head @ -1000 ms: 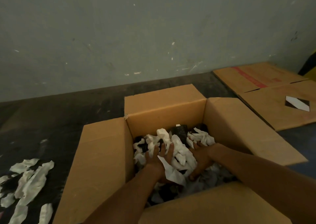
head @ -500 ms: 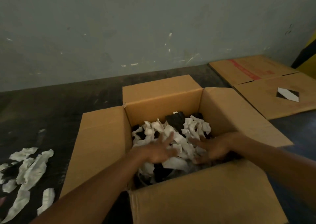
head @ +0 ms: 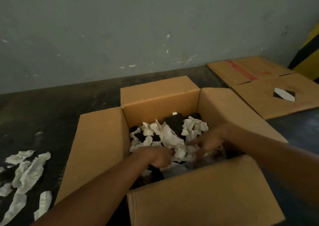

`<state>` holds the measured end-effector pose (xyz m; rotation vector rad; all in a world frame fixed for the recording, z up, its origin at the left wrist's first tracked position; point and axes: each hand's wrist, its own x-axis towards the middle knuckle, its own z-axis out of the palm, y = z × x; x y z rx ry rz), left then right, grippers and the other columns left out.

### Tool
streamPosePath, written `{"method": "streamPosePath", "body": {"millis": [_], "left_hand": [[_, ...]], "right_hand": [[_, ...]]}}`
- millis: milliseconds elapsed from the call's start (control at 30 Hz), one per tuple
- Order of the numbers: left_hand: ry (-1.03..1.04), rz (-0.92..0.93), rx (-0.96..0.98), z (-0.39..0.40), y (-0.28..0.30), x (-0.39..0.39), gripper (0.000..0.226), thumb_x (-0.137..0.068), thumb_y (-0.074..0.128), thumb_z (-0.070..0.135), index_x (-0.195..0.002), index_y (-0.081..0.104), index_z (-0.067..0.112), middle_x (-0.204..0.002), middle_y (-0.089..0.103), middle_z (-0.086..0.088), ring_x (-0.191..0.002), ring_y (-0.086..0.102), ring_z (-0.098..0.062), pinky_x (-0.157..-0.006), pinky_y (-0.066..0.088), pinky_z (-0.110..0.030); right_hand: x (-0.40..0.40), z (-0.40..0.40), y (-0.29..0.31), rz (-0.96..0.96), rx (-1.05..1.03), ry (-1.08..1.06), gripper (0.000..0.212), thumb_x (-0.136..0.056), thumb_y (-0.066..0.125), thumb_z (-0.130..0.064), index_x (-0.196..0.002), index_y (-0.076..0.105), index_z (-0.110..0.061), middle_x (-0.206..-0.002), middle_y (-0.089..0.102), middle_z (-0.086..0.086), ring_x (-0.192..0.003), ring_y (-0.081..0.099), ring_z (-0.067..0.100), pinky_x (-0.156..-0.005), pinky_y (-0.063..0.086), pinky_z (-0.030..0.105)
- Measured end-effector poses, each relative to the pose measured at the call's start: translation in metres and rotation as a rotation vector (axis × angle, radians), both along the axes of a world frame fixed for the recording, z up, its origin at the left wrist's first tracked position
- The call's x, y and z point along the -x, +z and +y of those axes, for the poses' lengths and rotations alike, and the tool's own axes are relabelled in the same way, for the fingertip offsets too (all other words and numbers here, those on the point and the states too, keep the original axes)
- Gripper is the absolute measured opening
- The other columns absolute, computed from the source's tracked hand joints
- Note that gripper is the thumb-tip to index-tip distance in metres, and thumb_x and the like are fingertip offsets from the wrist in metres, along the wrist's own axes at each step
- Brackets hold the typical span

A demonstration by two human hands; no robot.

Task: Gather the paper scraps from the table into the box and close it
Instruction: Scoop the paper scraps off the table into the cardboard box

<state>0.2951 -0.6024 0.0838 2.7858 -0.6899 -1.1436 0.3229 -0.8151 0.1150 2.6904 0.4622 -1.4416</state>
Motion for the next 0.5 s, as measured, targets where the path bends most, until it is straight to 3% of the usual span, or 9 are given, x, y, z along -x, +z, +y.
{"method": "streamPosePath", "body": {"millis": [67,133,167,233,300,400,500], "left_hand": [[0.093,-0.094,0.126,0.006,0.018,-0.014,0.041,-0.102,0.036,0.020,-0.141,0.046,0.016,-0.147,0.046,-0.009,-0.128,0.047,-0.026,-0.106,0.040,-0.039],[0.282,-0.237,0.302,0.009,0.017,-0.025,0.035,-0.103,0.035,0.030,-0.131,0.048,0.016,-0.136,0.050,-0.010,-0.114,0.052,-0.024,-0.096,0.044,-0.040],[0.345,-0.295,0.332,0.011,0.009,-0.031,0.042,-0.102,0.033,0.039,-0.138,0.039,0.018,-0.144,0.040,-0.010,-0.124,0.045,-0.027,-0.101,0.041,-0.043],[0.399,-0.276,0.253,0.014,-0.012,-0.041,0.066,-0.097,0.026,0.058,-0.154,0.005,0.031,-0.164,-0.002,-0.005,-0.148,0.006,-0.038,-0.116,0.017,-0.055],[0.359,-0.191,0.111,0.020,-0.040,-0.050,0.075,-0.093,0.021,0.068,-0.150,-0.018,0.040,-0.157,-0.032,-0.002,-0.146,-0.021,-0.040,-0.116,0.000,-0.063],[0.263,-0.112,-0.032,0.031,-0.078,-0.058,0.076,-0.089,0.016,0.073,-0.151,-0.013,0.041,-0.153,-0.039,-0.002,-0.144,-0.026,-0.040,-0.113,-0.010,-0.066],[0.204,-0.089,-0.097,0.034,-0.096,-0.060,0.097,-0.062,-0.001,0.083,-0.151,0.006,0.046,-0.158,-0.031,0.002,-0.144,-0.026,-0.039,-0.104,-0.018,-0.073]], "right_hand": [[-0.018,-0.002,0.019,-0.096,-0.080,-0.022,0.076,-0.080,0.045,-0.075,-0.147,0.025,-0.043,-0.157,0.026,-0.004,-0.139,0.034,0.029,-0.111,0.033,0.045],[-0.032,0.001,0.020,-0.240,-0.152,-0.138,0.081,-0.076,0.039,-0.082,-0.146,0.026,-0.044,-0.150,0.030,-0.011,-0.130,0.046,0.029,-0.103,0.044,0.045],[-0.036,0.006,0.016,-0.312,-0.188,-0.173,0.079,-0.081,0.035,-0.079,-0.149,0.017,-0.043,-0.154,0.026,-0.006,-0.135,0.040,0.030,-0.107,0.039,0.046],[-0.044,0.018,-0.003,-0.361,-0.167,-0.161,0.082,-0.080,0.022,-0.083,-0.147,-0.009,-0.047,-0.162,0.004,0.001,-0.147,0.010,0.035,-0.117,0.016,0.053],[-0.048,0.026,-0.023,-0.326,-0.097,-0.135,0.084,-0.077,0.015,-0.086,-0.142,-0.023,-0.048,-0.160,-0.017,0.003,-0.147,-0.010,0.038,-0.117,0.003,0.057],[-0.050,0.028,-0.049,-0.277,-0.017,-0.125,0.080,-0.086,0.014,-0.077,-0.148,-0.019,-0.038,-0.158,-0.024,0.009,-0.146,-0.015,0.037,-0.118,0.001,0.054],[-0.048,0.030,-0.065,-0.255,0.014,-0.123,0.064,-0.095,0.008,-0.062,-0.150,-0.010,-0.036,-0.159,-0.024,0.002,-0.144,-0.019,0.039,-0.116,0.002,0.061]]}}
